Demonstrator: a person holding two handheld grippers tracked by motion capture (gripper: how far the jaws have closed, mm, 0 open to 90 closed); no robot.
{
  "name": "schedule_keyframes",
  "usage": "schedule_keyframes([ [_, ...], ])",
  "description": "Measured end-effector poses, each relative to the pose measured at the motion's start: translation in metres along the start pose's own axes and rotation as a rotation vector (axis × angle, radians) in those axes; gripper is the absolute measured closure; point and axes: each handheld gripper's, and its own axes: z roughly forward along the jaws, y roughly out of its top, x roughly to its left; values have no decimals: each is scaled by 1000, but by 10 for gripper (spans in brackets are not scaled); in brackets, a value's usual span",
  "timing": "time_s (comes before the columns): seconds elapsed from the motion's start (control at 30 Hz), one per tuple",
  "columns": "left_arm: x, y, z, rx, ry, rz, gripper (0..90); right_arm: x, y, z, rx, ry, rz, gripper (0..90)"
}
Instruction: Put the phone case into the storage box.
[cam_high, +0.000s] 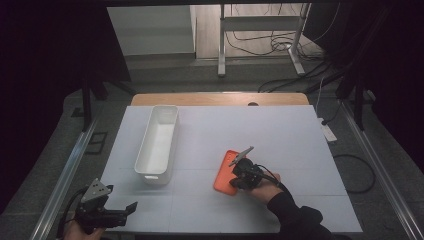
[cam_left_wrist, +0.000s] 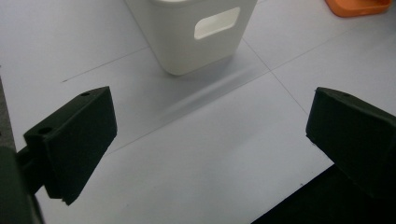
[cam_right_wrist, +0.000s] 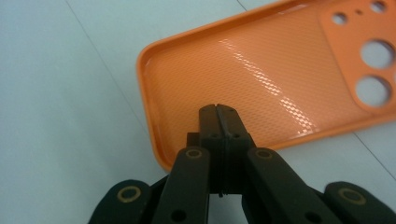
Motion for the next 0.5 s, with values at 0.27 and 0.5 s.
schedule_keyframes([
  [0.27, 0, 0, 0, 2, 1, -5, 26, -17, -14, -12, 9, -35, 42, 892],
  [0.5, 0, 0, 1, 3, 1, -6, 27, -30, -23, -19, 6, -67, 70, 892],
])
